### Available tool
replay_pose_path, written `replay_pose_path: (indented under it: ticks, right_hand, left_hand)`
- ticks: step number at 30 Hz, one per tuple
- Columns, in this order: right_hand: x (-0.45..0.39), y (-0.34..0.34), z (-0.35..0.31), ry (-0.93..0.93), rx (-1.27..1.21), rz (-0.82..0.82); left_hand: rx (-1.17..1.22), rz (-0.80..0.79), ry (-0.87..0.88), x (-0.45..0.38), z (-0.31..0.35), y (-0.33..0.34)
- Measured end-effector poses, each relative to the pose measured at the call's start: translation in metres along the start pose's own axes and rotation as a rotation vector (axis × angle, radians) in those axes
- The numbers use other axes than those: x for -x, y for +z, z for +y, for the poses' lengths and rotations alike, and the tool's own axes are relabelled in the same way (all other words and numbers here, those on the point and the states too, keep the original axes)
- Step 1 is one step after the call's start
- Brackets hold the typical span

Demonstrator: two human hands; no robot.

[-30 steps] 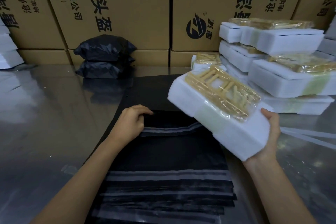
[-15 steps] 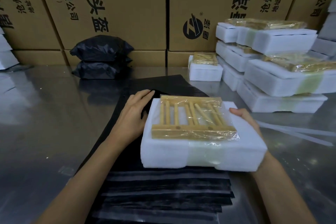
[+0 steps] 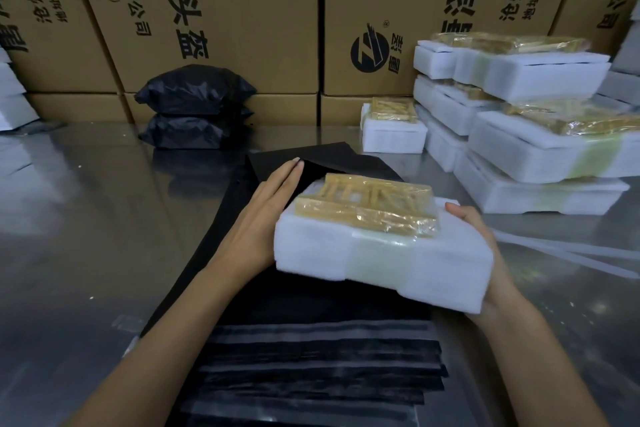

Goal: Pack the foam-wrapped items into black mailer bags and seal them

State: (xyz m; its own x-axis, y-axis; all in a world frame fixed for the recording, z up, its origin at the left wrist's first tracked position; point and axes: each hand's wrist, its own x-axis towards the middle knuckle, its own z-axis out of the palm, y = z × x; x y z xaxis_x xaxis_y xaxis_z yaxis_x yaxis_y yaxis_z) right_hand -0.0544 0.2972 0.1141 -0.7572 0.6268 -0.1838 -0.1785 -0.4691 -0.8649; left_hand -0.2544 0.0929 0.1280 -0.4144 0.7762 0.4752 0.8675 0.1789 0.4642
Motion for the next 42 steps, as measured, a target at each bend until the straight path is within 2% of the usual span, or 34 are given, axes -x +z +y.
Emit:
replay_pose_path:
  ticks: [3,7,11,17,20,23,27,28,30,36,38,40,42]
  right_hand:
    - [0.003,0.000,0.002,0.028,-0.062,-0.022]
    - [0.002,0.002,0.006,-0.016,-0.070,0.092]
    - [0.004,0.009,0.010,-0.078,-0.084,0.122]
    - [0.001,0.023,0.019,-0.064,-0.122,0.109]
    - [0.001,0.026,0.022,-0.043,-0.178,0.095]
    - [0.001,0.029,0.024,-0.031,-0.177,0.084]
    - [0.002,0.033,0.026,-0.057,-0.099,0.083]
    - [0.002,0.033,0.026,-0.070,-0.084,0.080]
    - [0.002,0.035,0.025,-0.093,-0.058,0.085]
    - [0.003,0.034,0.025,-0.123,-0.023,0.133]
    - [0.003,0.033,0.024,-0.127,0.003,0.130]
    - [0.004,0.032,0.023,-0.128,0.013,0.137]
    - [0.004,0.032,0.022,-0.113,0.009,0.144]
  left_hand:
    - [-0.030,0.007,-0.066,-0.005,-0.008,0.006]
    - [-0.042,0.065,-0.060,-0.008,-0.015,0.015]
    - [-0.044,0.104,-0.051,-0.007,-0.008,0.022]
    - [-0.045,0.047,0.115,0.002,0.031,0.055]
    - [-0.025,0.057,0.103,0.004,0.040,0.067]
    - [0.045,0.156,0.037,0.003,0.040,0.060]
    - [0.116,0.493,-0.010,-0.004,0.042,0.037]
    - [0.110,0.528,-0.029,-0.012,0.044,0.031]
    - [0.080,0.464,-0.072,-0.037,0.051,0.022]
    - [-0.140,-0.090,-0.133,-0.136,0.088,0.037]
    - [-0.194,-0.228,-0.244,-0.154,0.093,0.046]
    - [-0.125,-0.253,-0.359,-0.161,0.095,0.056]
    - [-0.079,-0.193,-0.398,-0.155,0.099,0.062]
